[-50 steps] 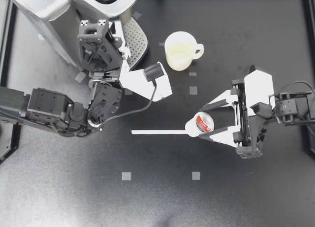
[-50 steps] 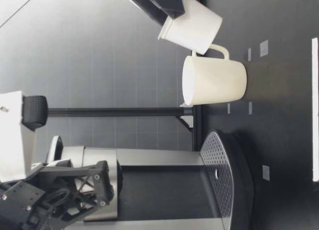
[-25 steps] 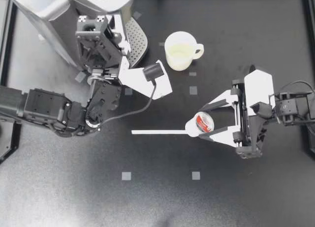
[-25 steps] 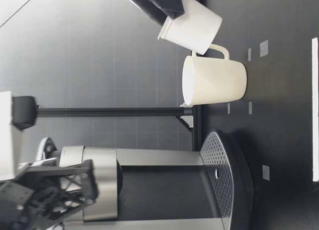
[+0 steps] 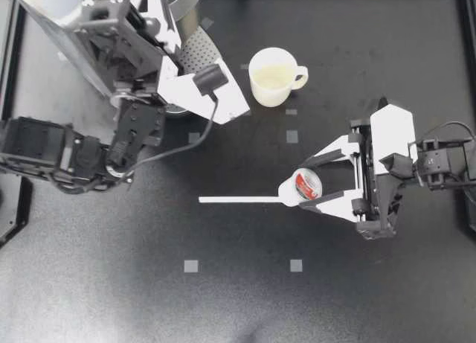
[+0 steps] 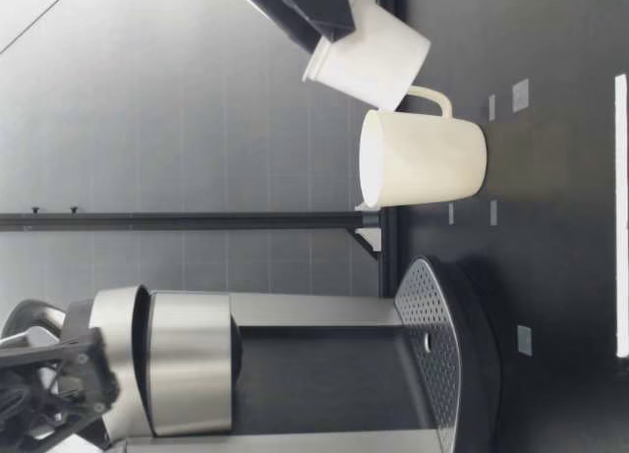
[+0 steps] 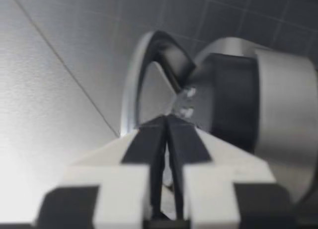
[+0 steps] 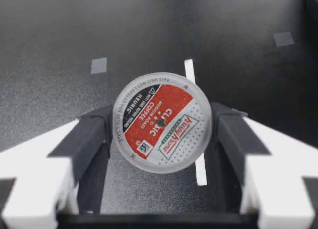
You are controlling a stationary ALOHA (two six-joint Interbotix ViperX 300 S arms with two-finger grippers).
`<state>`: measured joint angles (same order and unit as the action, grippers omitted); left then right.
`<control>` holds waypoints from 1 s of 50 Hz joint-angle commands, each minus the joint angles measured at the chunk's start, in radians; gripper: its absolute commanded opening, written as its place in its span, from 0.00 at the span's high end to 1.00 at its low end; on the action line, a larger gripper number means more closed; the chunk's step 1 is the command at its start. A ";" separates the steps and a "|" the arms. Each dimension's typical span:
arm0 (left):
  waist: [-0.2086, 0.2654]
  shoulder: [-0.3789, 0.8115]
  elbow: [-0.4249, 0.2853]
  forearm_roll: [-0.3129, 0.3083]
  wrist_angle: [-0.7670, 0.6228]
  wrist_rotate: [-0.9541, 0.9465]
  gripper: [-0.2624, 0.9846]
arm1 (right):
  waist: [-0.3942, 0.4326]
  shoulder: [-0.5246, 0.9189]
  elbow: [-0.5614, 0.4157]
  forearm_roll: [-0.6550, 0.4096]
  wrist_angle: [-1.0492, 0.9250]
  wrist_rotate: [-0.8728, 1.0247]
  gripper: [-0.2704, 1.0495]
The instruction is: Place the coffee capsule inside the capsule container, then place the cup onto the center of the cup tray.
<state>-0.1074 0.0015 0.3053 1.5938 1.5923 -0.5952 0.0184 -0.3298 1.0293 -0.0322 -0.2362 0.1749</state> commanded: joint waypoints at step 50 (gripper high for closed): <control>0.207 -0.374 0.193 0.037 -0.334 -0.359 0.70 | -0.006 -0.012 -0.028 0.002 -0.035 0.015 0.38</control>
<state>0.0660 -0.3283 0.5031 1.6291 1.3100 -0.9219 0.0184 -0.3298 1.0262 -0.0322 -0.2546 0.1887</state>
